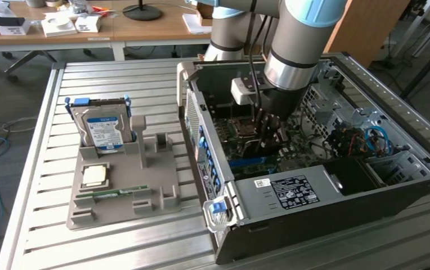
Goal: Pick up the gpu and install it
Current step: 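Insert the gpu into the slot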
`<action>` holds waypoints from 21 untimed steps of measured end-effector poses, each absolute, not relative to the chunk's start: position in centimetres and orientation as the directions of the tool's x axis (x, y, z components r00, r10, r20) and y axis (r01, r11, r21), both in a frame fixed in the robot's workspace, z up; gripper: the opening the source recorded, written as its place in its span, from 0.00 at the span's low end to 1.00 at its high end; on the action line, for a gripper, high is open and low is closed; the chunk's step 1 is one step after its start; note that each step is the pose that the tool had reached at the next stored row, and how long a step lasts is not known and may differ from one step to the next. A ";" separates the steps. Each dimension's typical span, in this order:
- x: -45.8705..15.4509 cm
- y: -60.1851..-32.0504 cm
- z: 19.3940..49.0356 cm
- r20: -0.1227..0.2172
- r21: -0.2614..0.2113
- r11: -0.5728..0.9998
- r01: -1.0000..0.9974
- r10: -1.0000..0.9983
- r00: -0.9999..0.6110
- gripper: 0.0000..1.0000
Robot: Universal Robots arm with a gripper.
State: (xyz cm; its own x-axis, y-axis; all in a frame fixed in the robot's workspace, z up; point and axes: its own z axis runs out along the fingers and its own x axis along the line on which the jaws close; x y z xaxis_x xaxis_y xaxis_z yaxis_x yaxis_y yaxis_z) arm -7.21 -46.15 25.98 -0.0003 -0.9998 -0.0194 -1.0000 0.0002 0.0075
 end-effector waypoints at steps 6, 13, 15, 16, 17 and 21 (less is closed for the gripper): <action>-7.2 -46.1 26.0 -0.019 -0.004 0.000 -1.000 -1.000 0.000 0.26; -7.3 -46.1 26.0 -0.019 -0.022 0.000 -1.000 -1.000 0.000 0.26; -7.4 -46.1 26.0 -0.019 -0.026 0.000 -1.000 -1.000 0.000 0.26; -7.5 -46.1 26.0 -0.019 -0.027 0.000 -1.000 -1.000 0.000 0.26; -7.5 -46.1 26.0 -0.019 -0.028 0.000 -1.000 -1.000 0.000 0.26; -7.6 -46.1 26.0 -0.019 -0.029 0.000 -1.000 -1.000 0.001 0.26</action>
